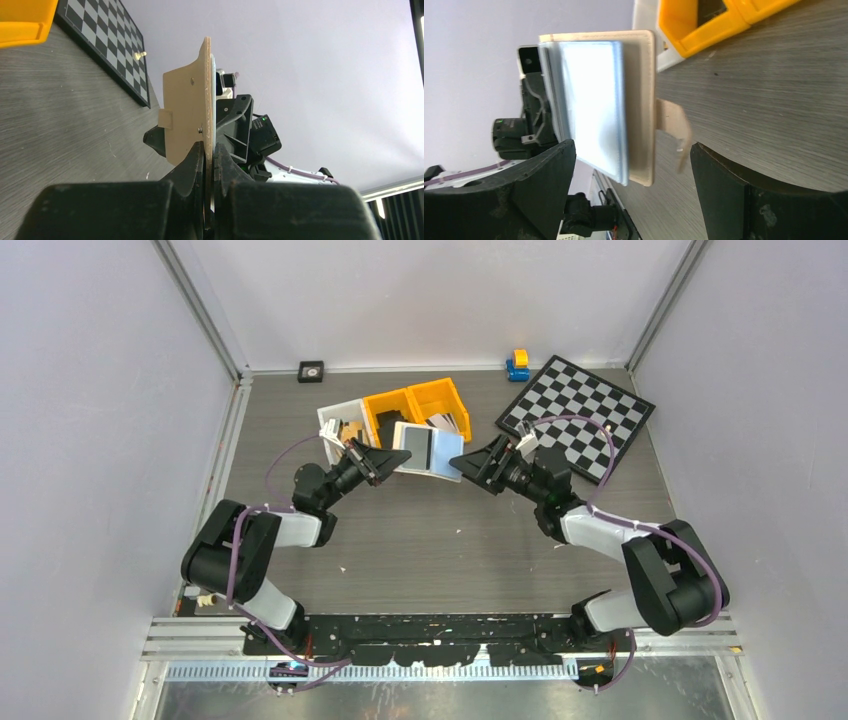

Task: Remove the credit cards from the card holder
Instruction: Remove the credit card from the card holder.

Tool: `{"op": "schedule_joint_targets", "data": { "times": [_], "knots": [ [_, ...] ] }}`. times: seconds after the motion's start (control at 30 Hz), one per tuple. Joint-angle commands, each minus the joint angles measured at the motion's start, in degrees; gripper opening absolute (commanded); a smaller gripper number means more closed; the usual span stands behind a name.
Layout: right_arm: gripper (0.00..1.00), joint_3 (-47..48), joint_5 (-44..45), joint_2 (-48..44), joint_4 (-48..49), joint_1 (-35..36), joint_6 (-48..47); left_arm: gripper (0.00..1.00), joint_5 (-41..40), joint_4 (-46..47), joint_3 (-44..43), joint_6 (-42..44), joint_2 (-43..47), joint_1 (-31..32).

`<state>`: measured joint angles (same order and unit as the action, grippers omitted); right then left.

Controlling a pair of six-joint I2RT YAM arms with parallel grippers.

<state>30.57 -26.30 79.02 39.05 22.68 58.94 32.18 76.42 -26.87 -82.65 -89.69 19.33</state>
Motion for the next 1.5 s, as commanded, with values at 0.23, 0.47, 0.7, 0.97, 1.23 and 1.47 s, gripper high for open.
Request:
{"op": "schedule_joint_targets", "data": {
  "times": [0.23,0.47,0.7,0.97,1.23,1.47],
  "knots": [
    [0.89,-0.45,-4.84,3.38,19.0,2.16,5.42,0.0,-2.06,5.58,-1.05,-0.24,-0.84,2.17],
    [0.89,-0.15,-3.46,3.55,17.19,2.75,4.38,0.0,-1.49,5.58,-1.7,1.28,-0.35,2.9],
    [0.89,0.67,-0.82,3.46,13.33,4.48,1.94,0.0,-1.66,5.58,-1.97,1.21,-0.41,3.17],
    [0.9,-0.33,-0.6,5.92,18.86,5.66,2.59,0.0,-2.18,5.6,-1.49,2.05,1.84,2.99],
    [0.89,-1.08,-0.58,2.29,18.55,5.71,1.54,0.0,-1.39,2.13,-2.07,4.88,1.4,3.27],
    [0.89,-1.83,1.19,0.06,16.34,5.72,0.13,0.0,-2.05,-2.37,-3.24,8.52,0.81,5.38]
  ]
}}
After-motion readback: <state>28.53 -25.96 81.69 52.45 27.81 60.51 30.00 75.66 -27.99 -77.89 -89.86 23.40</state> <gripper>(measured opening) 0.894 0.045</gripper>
